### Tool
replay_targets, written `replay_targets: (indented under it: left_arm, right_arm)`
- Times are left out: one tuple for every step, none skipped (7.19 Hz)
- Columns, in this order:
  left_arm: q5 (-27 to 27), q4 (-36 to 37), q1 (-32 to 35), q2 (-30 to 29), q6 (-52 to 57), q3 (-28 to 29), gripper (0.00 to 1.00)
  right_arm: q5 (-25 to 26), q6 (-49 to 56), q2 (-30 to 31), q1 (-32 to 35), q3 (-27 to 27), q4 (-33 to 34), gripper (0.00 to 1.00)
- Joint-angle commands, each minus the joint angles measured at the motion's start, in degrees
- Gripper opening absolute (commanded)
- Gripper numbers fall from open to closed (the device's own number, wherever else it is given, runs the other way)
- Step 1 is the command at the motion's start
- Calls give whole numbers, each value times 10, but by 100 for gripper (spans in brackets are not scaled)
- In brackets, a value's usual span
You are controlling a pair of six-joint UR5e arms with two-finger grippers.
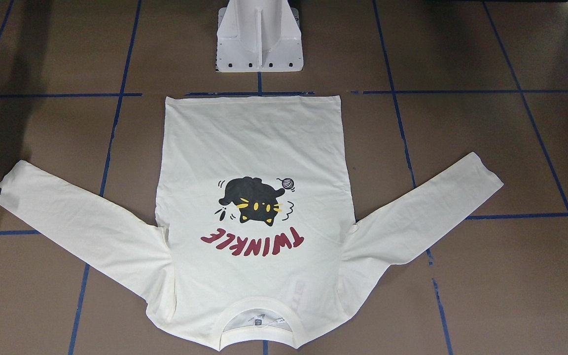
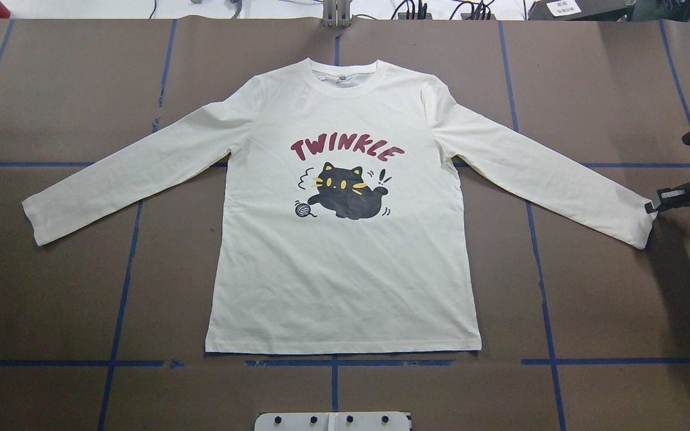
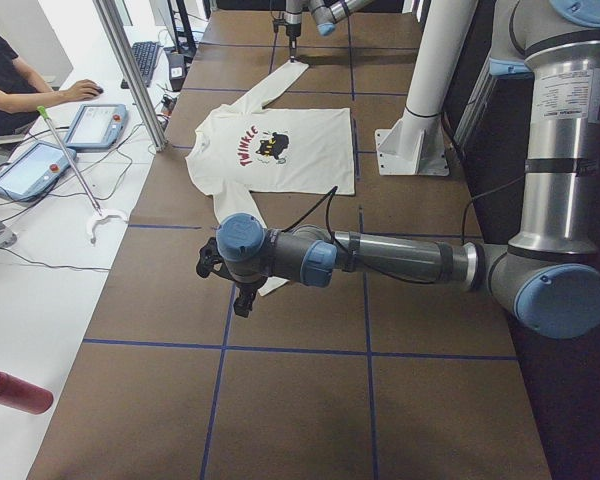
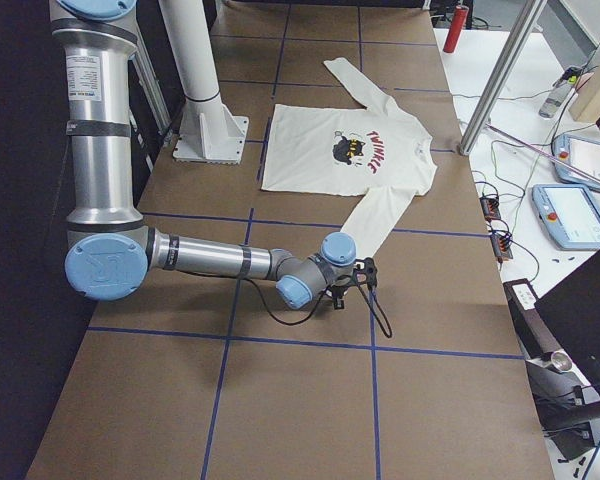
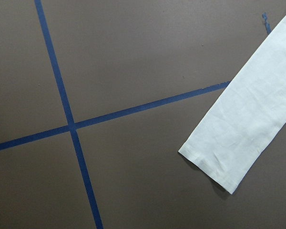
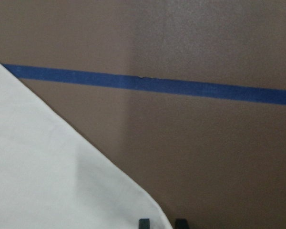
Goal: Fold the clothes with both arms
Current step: 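Grasp the sleeve cuff with the right gripper and fold it across the shirt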
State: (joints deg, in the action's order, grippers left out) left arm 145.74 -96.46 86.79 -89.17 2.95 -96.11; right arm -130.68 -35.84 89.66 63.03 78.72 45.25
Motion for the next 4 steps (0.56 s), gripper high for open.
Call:
replay_targets:
  left_arm:
    - [14,0,-1,0,-14,0,100]
    - [17,-1,-1,-1,-14,-1,100]
    - [17,-1,-1,-1,-14,-4,100]
    - [17,-1,-1,0,-14,-6,100]
  right_arm:
    - [-4,-42,-20,-1,17,4,0]
    - [-18,-88,-36,-11,47,5,0]
    - [-20,-198,-60,-40,92,6,0]
    - [-13,-301,-110,-81,116,10,0]
